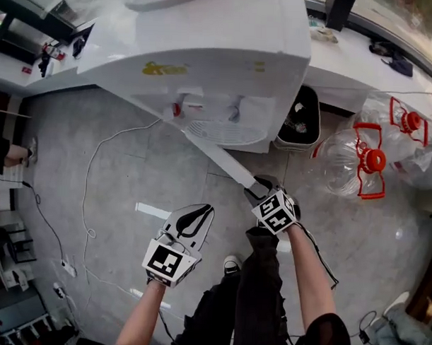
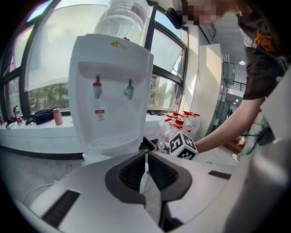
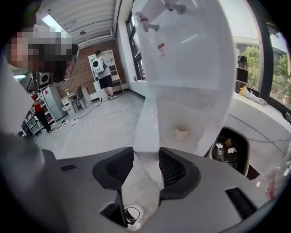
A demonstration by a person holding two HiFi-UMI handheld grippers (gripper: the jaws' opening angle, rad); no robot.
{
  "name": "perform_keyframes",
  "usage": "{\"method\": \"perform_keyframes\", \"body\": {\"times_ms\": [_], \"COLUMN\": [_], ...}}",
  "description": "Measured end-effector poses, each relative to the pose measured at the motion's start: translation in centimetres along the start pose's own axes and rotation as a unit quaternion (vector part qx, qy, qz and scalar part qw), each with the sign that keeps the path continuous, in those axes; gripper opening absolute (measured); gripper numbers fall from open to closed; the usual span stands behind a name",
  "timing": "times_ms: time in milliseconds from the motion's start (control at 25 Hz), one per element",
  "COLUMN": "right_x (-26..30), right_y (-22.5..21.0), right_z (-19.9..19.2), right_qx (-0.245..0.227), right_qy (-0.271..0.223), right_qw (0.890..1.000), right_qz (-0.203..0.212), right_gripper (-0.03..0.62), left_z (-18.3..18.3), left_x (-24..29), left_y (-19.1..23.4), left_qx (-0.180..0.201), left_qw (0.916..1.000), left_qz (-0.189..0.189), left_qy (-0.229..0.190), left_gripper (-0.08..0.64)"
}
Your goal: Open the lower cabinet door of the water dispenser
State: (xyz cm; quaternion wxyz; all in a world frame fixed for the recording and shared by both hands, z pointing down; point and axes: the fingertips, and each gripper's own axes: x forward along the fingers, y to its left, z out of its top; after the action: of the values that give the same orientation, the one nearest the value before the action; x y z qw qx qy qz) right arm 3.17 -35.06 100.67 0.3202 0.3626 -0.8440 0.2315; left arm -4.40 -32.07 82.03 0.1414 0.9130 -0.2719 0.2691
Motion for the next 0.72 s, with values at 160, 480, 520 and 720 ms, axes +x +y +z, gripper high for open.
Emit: {"method": "perform_keyframes", "body": {"times_ms": [160,480,520,720], "right_x": [1.7,6.4,7.2,11.1], "right_y": [6.4,17.7,18.7,22.6], "right_z": [1.0,4.1,4.6,7.6], "right_qx": [-0.024,-0.065,-0.075,-0.124], "right_qy": [0.026,0.053,0.055,0.070], "right_qw": [0.998,0.989,0.988,0.979], "right_qz": [0.045,0.119,0.125,0.145], "right_gripper": [0.198,0.196,0.193,0.193], "left_z": [-0.8,-3.8,-4.4,-7.0], "left_x": [-4.6,-15.3,-16.2,-20.6], "left_y": [0.8,4.7,5.0,6.8], "left_qx": [-0.030,-0.052,-0.057,-0.083], "left_qw": [0.9988,0.9904,0.9886,0.9801], "left_qz": [0.037,0.128,0.139,0.180], "left_qy": [-0.007,0.006,0.005,-0.010], "left_gripper": [0.020,0.020,0.020,0.020]}}
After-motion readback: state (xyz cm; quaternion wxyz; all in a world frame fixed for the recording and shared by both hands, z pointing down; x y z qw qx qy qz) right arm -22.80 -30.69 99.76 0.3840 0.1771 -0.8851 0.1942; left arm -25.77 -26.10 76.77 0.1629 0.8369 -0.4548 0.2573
